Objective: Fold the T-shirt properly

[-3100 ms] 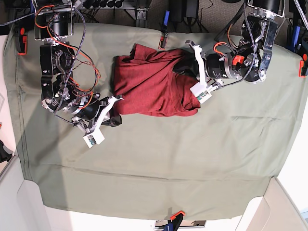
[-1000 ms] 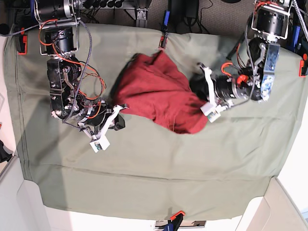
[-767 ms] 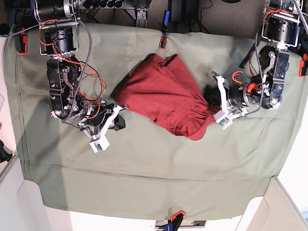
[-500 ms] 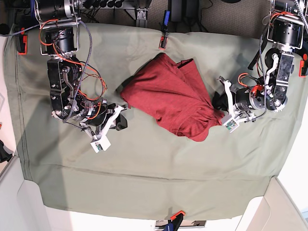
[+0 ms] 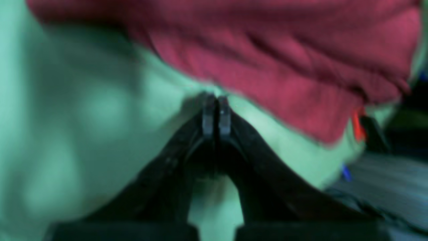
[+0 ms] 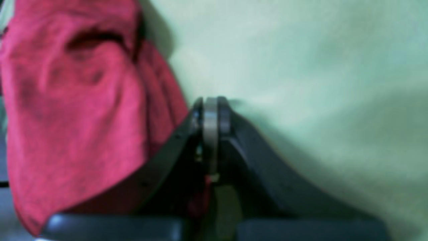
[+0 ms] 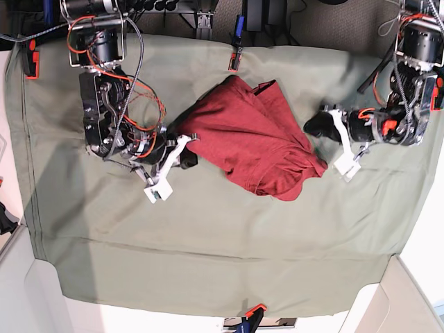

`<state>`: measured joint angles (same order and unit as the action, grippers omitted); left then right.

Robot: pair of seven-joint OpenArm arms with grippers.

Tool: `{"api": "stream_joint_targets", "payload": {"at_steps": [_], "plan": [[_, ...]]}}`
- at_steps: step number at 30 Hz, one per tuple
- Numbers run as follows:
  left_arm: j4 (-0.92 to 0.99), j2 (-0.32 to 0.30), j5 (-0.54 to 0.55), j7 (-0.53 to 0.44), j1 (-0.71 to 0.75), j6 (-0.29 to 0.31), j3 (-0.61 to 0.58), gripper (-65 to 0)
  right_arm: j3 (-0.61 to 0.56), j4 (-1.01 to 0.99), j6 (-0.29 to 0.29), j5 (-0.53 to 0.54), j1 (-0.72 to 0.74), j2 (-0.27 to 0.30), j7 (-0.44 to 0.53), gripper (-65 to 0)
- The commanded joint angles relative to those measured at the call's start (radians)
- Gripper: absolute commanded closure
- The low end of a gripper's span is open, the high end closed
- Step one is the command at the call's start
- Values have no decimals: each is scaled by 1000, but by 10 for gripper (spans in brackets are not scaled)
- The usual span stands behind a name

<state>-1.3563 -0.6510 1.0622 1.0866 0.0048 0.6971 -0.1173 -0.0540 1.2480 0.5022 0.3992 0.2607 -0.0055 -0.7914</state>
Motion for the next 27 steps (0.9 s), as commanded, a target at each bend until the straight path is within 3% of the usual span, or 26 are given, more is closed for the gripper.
{"api": "stream_joint_targets", "payload": {"at_steps": [1,13,21,27], "plan": [[-21,-29,-6,47,16,1,4,0,-1,21,11,5,4,-3,-2,0],[-294,-67,24,93,253,1,40,0,-22,233,26,83,-129,-29,-51,0],[-437,-66,26,93,314,1,161,0,-220,241,16,83,-137,-38,-27,0],[-448,-66,51,93,314,1,231,0,-306,241,16,75,-143,-124,-20,0]]}}
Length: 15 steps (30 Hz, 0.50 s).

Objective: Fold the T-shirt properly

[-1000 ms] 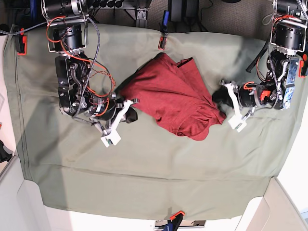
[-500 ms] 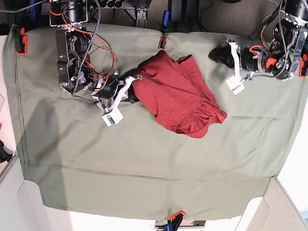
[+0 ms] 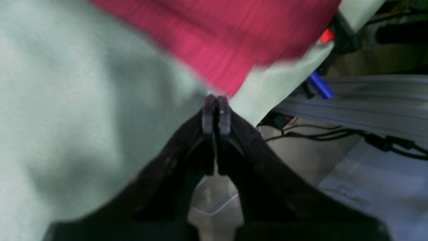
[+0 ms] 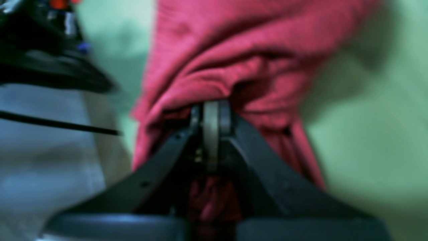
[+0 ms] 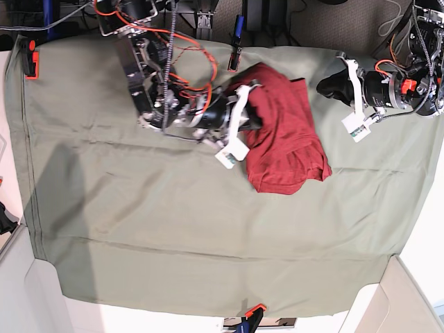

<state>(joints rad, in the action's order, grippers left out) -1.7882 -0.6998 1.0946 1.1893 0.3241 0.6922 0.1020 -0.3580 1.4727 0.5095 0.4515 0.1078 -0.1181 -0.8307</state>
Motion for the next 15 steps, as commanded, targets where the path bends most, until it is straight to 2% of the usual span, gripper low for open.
{"api": "stream_joint_targets", "payload": {"at_steps": [1,9,15], "plan": [[-16,-18,24,-9,-5,6,18,0,-8,16,9,16,10,-25,19,0],[-17,-18,24,-10,-5,6,31,0,-5,17,5,-85,8,-34,26,0],[-18,-18,25,-10,-8,6,31,0,111,36,-1,-115,22,-31,26,0]]}}
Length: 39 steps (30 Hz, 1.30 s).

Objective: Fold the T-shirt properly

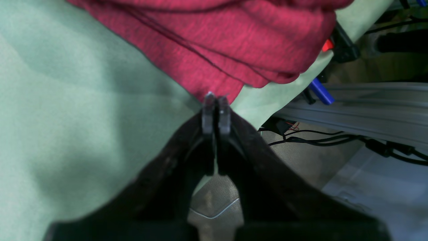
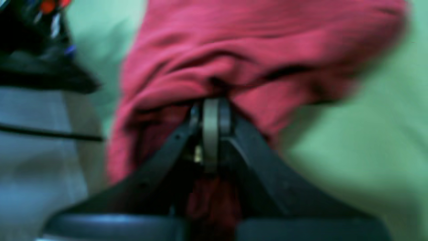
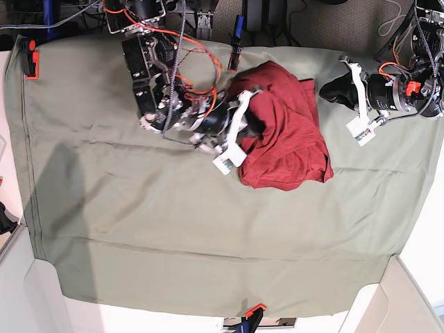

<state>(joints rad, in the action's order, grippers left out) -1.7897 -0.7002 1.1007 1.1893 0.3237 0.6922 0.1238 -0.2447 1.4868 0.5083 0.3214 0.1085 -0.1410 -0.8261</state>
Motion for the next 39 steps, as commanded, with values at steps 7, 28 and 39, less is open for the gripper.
{"api": "stream_joint_targets", "payload": {"at_steps": [7,28,39], "plan": [[-24,-17,43,-10,-8,6,10,0,159,26,0,65,113,5,5,0],[-78,141,-28,-115,-16,6,4,0,-158,-76,13,11,182,-7,67,0],[248,136,-111,-147,-88,6,-13,0,-159,-306,12,-113,185,-3,164,0]]}}
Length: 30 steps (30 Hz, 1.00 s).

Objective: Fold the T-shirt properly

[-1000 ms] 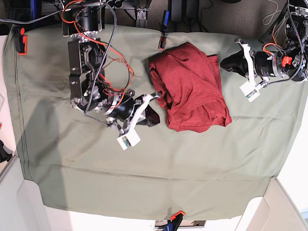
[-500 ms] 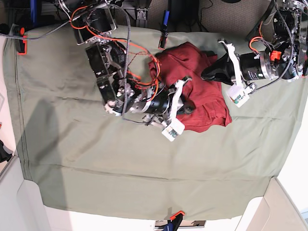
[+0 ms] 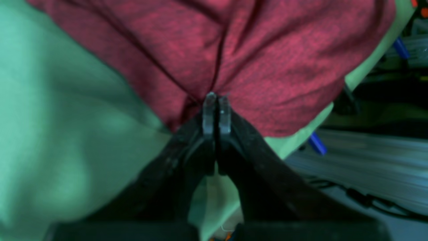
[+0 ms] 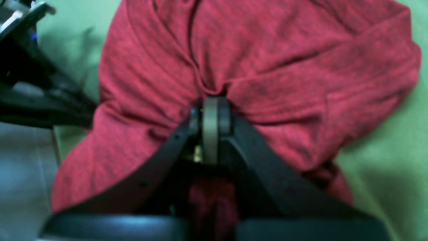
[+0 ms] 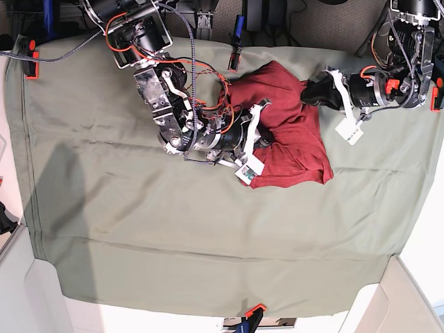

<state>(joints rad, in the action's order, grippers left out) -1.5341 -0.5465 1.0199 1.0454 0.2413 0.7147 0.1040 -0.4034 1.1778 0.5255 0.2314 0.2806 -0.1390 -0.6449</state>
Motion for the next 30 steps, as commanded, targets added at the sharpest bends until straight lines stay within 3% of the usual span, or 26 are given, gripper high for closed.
{"api": "stream_joint_targets", "payload": {"at_steps": [1,8,13,16,19,25,30], "plan": [[14,-21,-30,-3,-17,-17,7,0,0,-2,-5,-22,13,-3,-13,0],[29,-98,22,3,-58,-17,7,0,0,42,-5,18,12,-2,-15,0],[-39,-146,168,149,-56,-17,7,0,0,147,-5,34,10,-2,-33,0],[-98,-150,192,166,-53,-17,9,0,3,218,-6,35,10,-2,-47,0],[-113,-149,126,93,-56,-17,9,0,18,279,-6,35,10,-2,-63,0],[-91,-149,-163,-191,-66,-17,8,0,112,330,-25,40,10,24,-80,0],[66,-129,-187,-204,-154,-17,8,0,221,322,-24,81,10,29,-121,0]]}}
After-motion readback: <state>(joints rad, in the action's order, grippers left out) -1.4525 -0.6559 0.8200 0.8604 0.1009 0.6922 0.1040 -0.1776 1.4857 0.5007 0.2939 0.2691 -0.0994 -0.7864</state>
